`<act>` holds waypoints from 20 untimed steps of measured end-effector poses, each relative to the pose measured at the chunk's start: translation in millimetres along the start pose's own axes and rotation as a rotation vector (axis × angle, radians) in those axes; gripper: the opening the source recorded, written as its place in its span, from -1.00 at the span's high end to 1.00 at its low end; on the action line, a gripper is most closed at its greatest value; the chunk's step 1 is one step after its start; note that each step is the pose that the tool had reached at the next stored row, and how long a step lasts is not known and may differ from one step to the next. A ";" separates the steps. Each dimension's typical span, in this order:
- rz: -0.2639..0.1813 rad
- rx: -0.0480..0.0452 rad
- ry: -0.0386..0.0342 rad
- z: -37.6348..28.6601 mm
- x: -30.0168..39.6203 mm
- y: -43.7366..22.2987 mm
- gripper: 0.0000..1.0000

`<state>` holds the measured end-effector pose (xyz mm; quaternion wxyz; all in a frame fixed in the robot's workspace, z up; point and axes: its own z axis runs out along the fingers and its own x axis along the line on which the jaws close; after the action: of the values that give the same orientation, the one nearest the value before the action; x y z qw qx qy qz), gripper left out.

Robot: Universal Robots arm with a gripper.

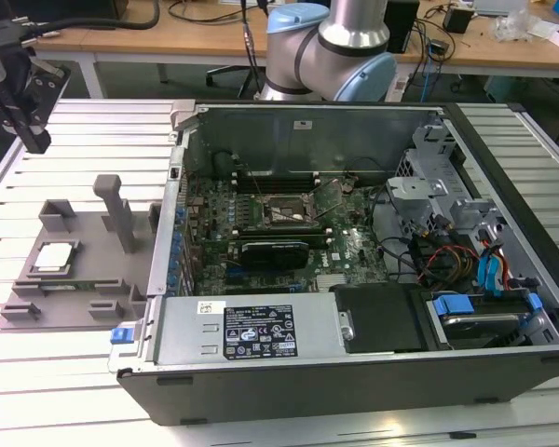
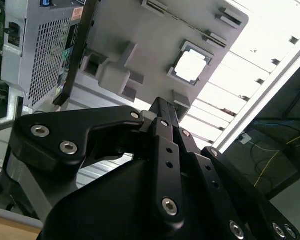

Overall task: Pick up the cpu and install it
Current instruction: 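Reach for the cpu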

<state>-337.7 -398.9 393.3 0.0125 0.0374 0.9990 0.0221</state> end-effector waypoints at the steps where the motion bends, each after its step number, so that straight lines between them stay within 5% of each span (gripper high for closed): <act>1: 0.000 0.0000 0.0000 -0.1 2.1 -0.2 0.79; 20: 0.000 0.0000 0.0000 -0.9 33.2 -2.5 0.79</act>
<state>-371.0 -398.9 393.3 0.0125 0.0374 0.9990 0.0221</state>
